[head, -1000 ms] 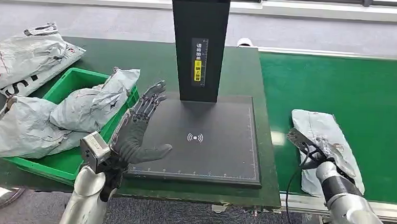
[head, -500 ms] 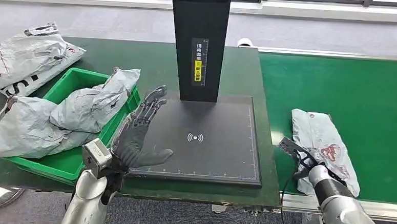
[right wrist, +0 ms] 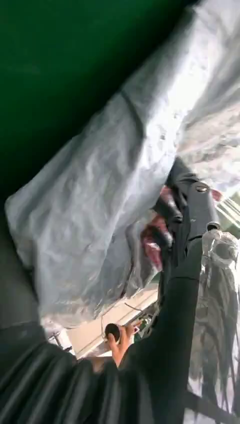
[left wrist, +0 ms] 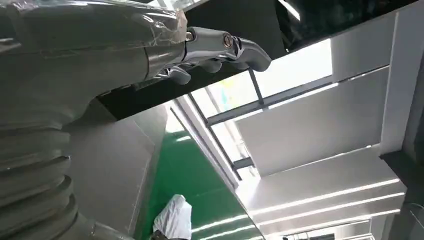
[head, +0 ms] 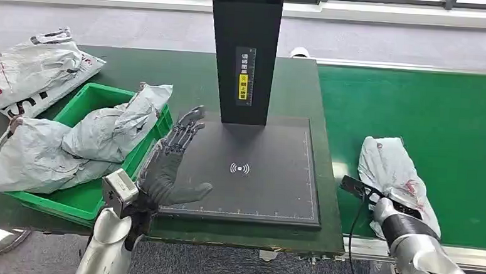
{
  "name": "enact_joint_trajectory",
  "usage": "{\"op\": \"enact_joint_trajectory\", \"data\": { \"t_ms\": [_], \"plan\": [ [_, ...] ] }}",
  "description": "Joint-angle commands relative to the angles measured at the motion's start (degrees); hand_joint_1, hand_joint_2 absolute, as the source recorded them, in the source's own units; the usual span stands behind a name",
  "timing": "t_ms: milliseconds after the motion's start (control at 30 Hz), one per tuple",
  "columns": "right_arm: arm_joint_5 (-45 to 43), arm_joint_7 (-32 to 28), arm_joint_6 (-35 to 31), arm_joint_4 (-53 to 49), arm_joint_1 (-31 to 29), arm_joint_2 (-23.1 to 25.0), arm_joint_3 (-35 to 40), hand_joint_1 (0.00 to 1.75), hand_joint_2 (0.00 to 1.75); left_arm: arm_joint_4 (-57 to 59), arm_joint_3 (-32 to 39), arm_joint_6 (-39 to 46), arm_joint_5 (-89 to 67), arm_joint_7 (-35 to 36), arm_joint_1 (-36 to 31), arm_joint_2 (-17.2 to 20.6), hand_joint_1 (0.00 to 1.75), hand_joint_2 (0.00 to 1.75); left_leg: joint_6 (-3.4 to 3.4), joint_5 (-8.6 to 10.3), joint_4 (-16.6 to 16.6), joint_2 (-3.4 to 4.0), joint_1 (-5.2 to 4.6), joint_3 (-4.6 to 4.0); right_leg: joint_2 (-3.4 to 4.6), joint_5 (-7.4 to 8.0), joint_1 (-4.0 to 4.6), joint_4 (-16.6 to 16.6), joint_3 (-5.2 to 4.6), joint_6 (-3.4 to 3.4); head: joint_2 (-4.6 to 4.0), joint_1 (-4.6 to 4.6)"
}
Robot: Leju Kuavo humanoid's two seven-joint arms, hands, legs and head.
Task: Moved the parcel from conveyor to table for the left to box.
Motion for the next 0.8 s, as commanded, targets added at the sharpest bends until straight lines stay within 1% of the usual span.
{"op": "enact_joint_trajectory", "data": {
  "t_ms": [33, 100, 133, 533, 567, 600, 667, 700, 733, 800],
  "plan": [
    [-1.36, -0.11, -4.09, 3.21, -2.00, 0.10, 0.64, 1.75, 1.75, 2.22, 0.57, 0.97, 0.09, 0.90, -0.61, 0.75, 0.00, 1.75, -0.04, 0.00, -0.11, 0.04, 0.04, 0.14, 0.01, 0.01, 0.05, -0.12, 0.14, -0.07, 0.00, 0.00],
    [-2.43, -0.53, -5.83, 2.83, -2.40, 0.50, -0.88, 1.75, 1.75, 1.50, 0.82, 1.28, 0.06, 0.88, 0.20, 0.78, 0.00, 1.75, -0.05, -0.02, -0.11, 0.10, 0.04, 0.15, 0.07, 0.01, 0.05, -0.10, 0.12, -0.08, 0.00, 0.00],
    [-4.00, -1.65, -8.25, 2.41, -2.53, 0.88, -2.64, 1.75, 1.75, 0.99, 1.03, 1.58, -0.07, 0.83, 0.76, 0.76, 0.00, 1.75, -0.04, -0.02, -0.11, 0.13, 0.01, 0.14, 0.10, 0.01, 0.03, -0.08, 0.09, -0.07, 0.00, 0.00],
    [-3.96, -1.62, -8.15, 2.48, -2.74, 0.85, -2.65, 1.75, 1.75, 0.73, 1.01, 1.59, -0.08, 0.82, 1.11, 0.78, 0.00, 1.75, -0.02, -0.02, -0.08, 0.12, 0.01, 0.05, 0.10, 0.01, 0.02, -0.04, 0.02, -0.04, 0.00, 0.00],
    [-5.84, -3.05, -10.23, 1.94, -2.51, 1.17, -4.62, 1.75, 1.75, 0.09, 1.04, 1.71, -0.16, 0.82, 1.44, 0.75, 0.00, 1.75, -0.03, -0.02, -0.12, 0.16, 0.01, 0.10, 0.13, 0.02, 0.02, -0.07, 0.05, -0.05, 0.00, 0.00],
    [-8.54, -5.85, -13.09, 1.68, -2.86, 1.53, -7.27, 1.75, 1.75, -0.61, 1.19, 1.96, -0.24, 0.89, 1.94, 0.83, 0.00, 1.75, -0.03, -0.03, -0.13, 0.16, 0.02, 0.12, 0.13, 0.02, 0.03, -0.10, 0.08, -0.06, 0.00, 0.00],
    [-14.51, -13.51, -16.00, 0.05, -3.67, 2.50, -12.56, 1.75, 1.75, -2.11, 1.62, 2.33, -0.32, 1.18, 3.06, 0.89, 0.00, 1.75, -0.02, -0.03, -0.07, 0.15, 0.00, 0.03, 0.13, 0.01, 0.00, -0.01, -0.02, -0.04, 0.00, 0.00],
    [-16.26, -15.89, -16.20, -0.57, -3.93, 2.86, -13.87, 1.75, 1.75, -2.39, 1.74, 2.50, -0.40, 1.26, 3.35, 0.88, 0.00, 1.75, -0.04, -0.05, -0.10, 0.25, -0.01, 0.09, 0.23, 0.02, 0.00, -0.04, 0.01, -0.06, 0.00, 0.02],
    [-19.14, -20.50, -16.59, -2.08, -3.99, 3.49, -15.74, 1.75, 1.75, -2.70, 1.91, 2.90, -0.63, 1.39, 3.66, 0.84, 0.00, 1.75, -0.03, -0.05, -0.07, 0.26, -0.01, 0.02, 0.24, 0.02, 0.00, 0.00, -0.06, -0.05, 0.00, 0.00],
    [-22.64, -25.94, -17.73, -5.68, -3.96, 4.99, -16.66, 1.75, 1.75, -2.94, 2.15, 4.18, -1.54, 1.64, 4.02, 0.68, 0.00, 1.75, -0.04, -0.06, -0.09, 0.32, 0.01, 0.04, 0.29, 0.03, 0.02, -0.02, -0.04, -0.07, 0.00, 0.02]
  ]
}}
